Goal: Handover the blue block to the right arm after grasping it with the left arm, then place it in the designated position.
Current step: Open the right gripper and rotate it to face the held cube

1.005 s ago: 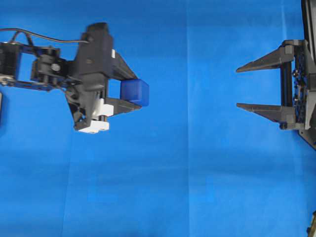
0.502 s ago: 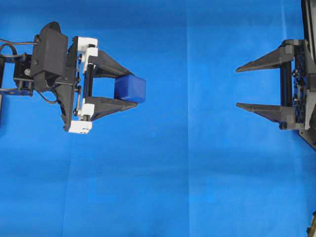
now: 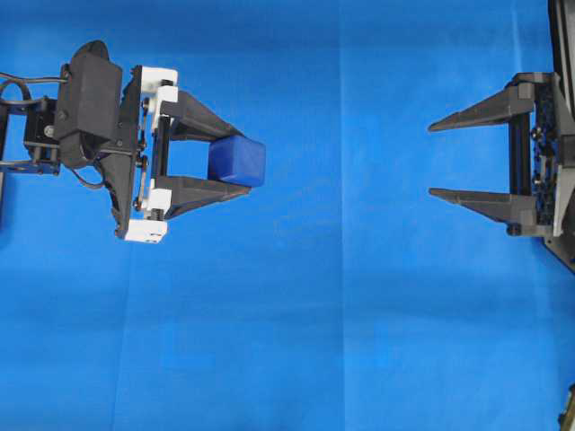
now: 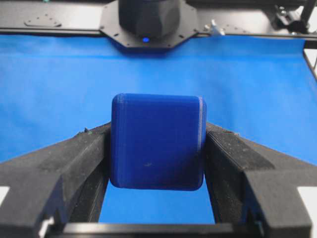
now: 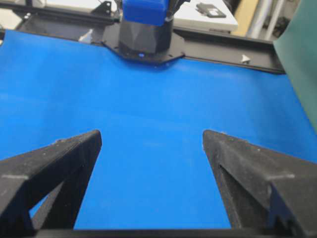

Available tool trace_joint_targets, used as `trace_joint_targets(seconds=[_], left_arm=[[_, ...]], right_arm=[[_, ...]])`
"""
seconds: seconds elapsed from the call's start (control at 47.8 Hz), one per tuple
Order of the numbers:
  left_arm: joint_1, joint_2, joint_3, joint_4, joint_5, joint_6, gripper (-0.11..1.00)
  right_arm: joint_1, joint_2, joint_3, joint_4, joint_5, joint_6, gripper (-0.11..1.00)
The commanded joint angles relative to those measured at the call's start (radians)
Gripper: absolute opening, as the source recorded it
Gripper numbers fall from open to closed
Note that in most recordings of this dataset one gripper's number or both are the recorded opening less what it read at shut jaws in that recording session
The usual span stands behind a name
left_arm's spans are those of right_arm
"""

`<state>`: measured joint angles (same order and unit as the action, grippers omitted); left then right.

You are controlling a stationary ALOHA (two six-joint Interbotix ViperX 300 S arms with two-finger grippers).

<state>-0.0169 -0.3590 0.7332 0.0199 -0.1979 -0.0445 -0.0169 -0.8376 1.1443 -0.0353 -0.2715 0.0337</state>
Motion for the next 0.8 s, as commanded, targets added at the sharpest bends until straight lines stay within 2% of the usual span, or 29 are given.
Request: trace_joint_targets(seconds=[0.0,0.147,0.377,0.481,0.523,0.775], left_arm=[[0.002,-0.018,-0.011,-0.002,-0.009,0.002,0.49],[0.002,-0.017,-0.011,-0.003,-0.014,0.002,0.49],[0.002,-0.018,-0.011,-0.003,-0.015,0.002,0.49],[0.002,-0.018,-0.011,-0.005,-0.017,-0.002,0.49],[0.002,-0.017,-0.011,-0.005,-0.017,-0.002,0.49],[0.002,-0.017,-0.012,-0.006,-0.018,-0.002,0.49]], right_arm=[[-0.002,0.005,-0.035,-0.025,-0.008,-0.006,0.96],[-0.002,0.003,-0.060,-0.103,0.032,-0.008,0.96],[-0.002,0.005,-0.137,-0.319,0.173,-0.006,0.96],[-0.002,0.011,-0.158,-0.422,0.199,-0.008,0.96],[-0.002,0.012,-0.163,-0.479,0.204,-0.008,0.96],[0.002,0.028,-0.181,-0.942,0.204,-0.006,0.96]])
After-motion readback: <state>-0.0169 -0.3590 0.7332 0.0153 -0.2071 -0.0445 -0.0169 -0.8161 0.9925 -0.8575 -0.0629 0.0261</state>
